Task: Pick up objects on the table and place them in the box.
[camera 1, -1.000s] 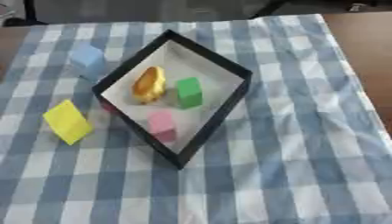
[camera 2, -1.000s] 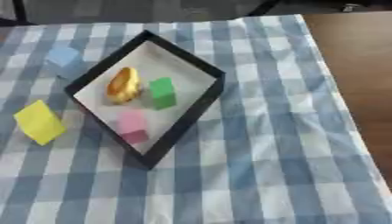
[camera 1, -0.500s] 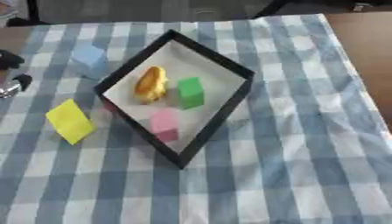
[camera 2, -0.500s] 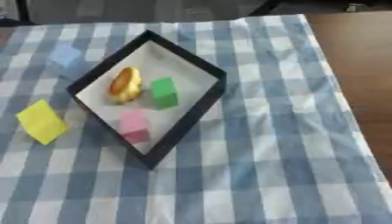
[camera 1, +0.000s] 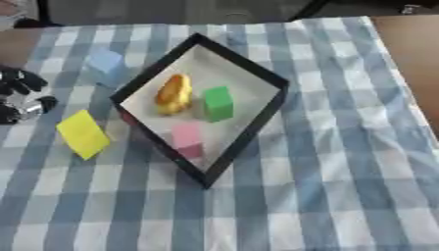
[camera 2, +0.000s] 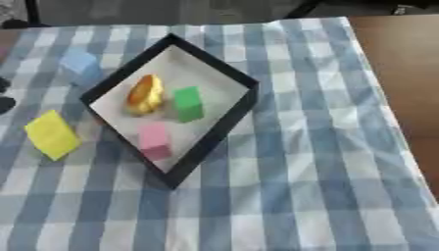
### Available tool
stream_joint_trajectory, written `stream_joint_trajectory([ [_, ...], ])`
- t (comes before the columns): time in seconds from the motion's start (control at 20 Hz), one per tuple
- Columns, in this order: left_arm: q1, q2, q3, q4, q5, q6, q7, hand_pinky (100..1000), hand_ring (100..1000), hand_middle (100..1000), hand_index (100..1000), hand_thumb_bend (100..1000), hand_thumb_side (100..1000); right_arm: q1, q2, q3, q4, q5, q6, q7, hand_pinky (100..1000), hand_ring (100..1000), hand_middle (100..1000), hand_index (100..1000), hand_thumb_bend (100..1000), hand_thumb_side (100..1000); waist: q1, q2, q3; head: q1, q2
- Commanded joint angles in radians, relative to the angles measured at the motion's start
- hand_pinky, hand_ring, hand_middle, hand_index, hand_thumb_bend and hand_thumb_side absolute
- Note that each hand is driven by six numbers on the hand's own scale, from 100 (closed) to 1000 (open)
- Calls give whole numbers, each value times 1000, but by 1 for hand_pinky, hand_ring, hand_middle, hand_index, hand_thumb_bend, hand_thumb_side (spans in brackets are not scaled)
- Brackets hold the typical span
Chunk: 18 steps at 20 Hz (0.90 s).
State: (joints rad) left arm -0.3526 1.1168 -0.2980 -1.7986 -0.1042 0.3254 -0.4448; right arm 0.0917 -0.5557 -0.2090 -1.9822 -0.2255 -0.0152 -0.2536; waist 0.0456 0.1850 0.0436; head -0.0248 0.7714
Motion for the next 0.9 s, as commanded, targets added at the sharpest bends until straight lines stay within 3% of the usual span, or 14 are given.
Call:
stream_joint_trajectory([
  [0.05, -8, 42, 3, -42, 1, 5, -20, 920, 863, 802, 897, 350, 746, -6, -12, -5, -18, 4, 6, 1, 868, 824, 625, 803, 100, 719, 7, 4, -1, -22, -1],
  [0.4, -30, 29, -23, -67, -46, 29, -44, 959, 886, 821, 921, 397, 650, -13, -7, -1, -18, 7, 8, 3, 867, 821, 621, 801, 100, 718, 8, 12, -7, -43, -1],
  [0.9, -51, 11, -58, -68, -128, 82, -37, 967, 895, 824, 926, 500, 741, -15, 5, 2, -18, 18, 20, 6, 868, 820, 620, 801, 100, 726, 12, 20, -10, -21, -1],
])
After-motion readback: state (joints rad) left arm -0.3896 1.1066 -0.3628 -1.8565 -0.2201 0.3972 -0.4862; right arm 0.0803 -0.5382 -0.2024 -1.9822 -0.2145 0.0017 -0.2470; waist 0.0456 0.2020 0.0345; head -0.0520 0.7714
